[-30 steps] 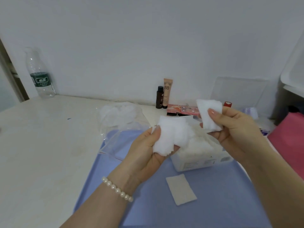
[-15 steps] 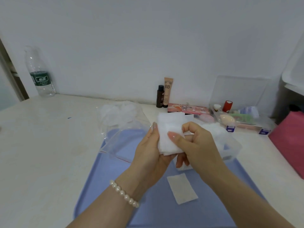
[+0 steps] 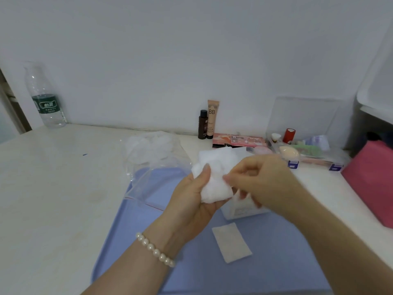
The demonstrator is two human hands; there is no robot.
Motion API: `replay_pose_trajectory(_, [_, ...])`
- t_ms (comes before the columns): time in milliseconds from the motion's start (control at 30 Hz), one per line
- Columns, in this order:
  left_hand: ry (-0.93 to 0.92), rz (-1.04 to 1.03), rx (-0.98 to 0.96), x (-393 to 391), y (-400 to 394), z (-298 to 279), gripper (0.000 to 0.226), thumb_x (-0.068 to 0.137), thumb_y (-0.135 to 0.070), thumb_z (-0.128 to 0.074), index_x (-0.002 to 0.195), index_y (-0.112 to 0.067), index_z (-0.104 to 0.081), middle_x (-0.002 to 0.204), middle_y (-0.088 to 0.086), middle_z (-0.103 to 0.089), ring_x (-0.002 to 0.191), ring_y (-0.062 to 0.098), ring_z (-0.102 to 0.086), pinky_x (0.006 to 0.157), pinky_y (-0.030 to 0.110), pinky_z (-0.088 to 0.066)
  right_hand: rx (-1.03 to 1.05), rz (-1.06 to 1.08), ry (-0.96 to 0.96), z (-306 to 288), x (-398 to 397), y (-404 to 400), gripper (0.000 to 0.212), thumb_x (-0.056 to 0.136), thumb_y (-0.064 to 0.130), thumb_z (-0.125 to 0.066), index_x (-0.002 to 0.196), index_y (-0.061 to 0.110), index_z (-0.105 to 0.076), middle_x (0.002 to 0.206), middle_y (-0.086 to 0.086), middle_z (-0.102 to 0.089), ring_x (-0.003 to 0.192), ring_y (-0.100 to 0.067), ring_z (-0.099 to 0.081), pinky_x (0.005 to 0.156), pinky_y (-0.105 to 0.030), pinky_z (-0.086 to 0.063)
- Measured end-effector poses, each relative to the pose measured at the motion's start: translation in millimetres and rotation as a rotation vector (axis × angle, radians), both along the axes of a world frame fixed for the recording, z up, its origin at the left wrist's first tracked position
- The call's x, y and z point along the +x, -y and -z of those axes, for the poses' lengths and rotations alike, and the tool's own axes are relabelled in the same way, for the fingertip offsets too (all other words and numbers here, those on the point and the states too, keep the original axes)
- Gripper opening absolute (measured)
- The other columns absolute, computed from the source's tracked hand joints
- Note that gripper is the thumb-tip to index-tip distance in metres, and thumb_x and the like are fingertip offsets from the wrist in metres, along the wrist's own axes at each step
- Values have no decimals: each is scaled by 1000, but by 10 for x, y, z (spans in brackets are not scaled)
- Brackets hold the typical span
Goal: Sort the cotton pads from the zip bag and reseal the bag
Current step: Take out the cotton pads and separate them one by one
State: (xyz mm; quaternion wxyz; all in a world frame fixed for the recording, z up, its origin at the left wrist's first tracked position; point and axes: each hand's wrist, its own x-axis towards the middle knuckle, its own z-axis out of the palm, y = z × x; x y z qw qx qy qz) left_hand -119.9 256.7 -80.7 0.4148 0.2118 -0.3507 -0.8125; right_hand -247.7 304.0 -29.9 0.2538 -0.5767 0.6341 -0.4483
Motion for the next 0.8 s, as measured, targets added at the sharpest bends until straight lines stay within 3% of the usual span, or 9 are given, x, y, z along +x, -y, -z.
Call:
replay_pose_trajectory(67, [3,34,-4,6,-8,-16,35,88,-22,-50,113,1,-57,106,17,-69,91,27,-69,83,41,-56,-147,103,49,-138,-168,-17,17,77,19,-72,61,14,-66,41,2,-52,32,-3,-39,38,-15,-34])
replay_pose_trajectory(133, [37,122,-41,12,-43,-8,36,86,-20,-52,114,0,-59,109,18,-68,92,27,-68,79,38,-58,-208,131,127,-195,-276,-25,11,77,24,-71,68,20,-68,55,-5,-56,45,-9,-46,45,-19,-39])
replay_pose_trajectory(200, [65,226,-81,15,-71,16,26,88,-16,-57,109,-3,-64,107,15,-69,91,25,-68,77,35,-58,-94,53,57,-154,-299,-11,4,77,29,-69,79,26,-70,76,-6,-66,65,-14,-55,59,-23,-46])
replay_pose_trajectory(267, [66,294,-134,21,-70,35,30,86,-12,-57,114,-6,-62,112,13,-67,99,24,-66,84,37,-56,47,-47,-20,-83,-278,5,7,77,28,-70,81,23,-71,82,1,-69,73,-11,-58,64,-19,-47])
replay_pose_trajectory(333, [72,311,-159,29,-53,36,36,81,-5,-55,116,-9,-61,112,12,-67,101,24,-66,88,39,-54,115,-98,-56,-50,-263,16,10,79,21,-70,76,11,-71,73,-3,-64,64,-9,-53,59,-19,-44])
replay_pose_trajectory(433, [62,339,-185,30,-52,34,38,78,2,-54,113,-9,-63,108,10,-68,98,23,-66,90,39,-51,122,-47,-39,-62,-330,26,11,78,15,-72,68,13,-67,66,0,-63,56,-5,-53,57,-17,-45])
replay_pose_trajectory(600, [28,267,-104,19,-58,-20,34,86,-3,-57,120,-5,-54,111,14,-69,99,28,-68,80,37,-57,-23,158,34,-61,-425,52,9,89,18,-60,80,14,-59,63,-5,-60,35,-2,-49,37,-18,-40])
replay_pose_trajectory(700, [-2,71,-10,-7,-13,-21,26,96,-14,-43,116,-3,-53,105,14,-71,92,29,-70,75,38,-58,-124,206,394,-91,-362,51,8,91,16,-56,85,12,-54,60,-7,-57,32,-7,-45,33,-20,-36])
replay_pose_trajectory(800, [-24,-100,-7,-15,41,1,26,99,-17,-40,115,-3,-55,102,14,-72,84,24,-71,74,33,-58,-44,-32,780,-80,-116,18,6,88,9,-56,93,7,-53,57,-6,-61,33,-10,-49,32,-18,-37])
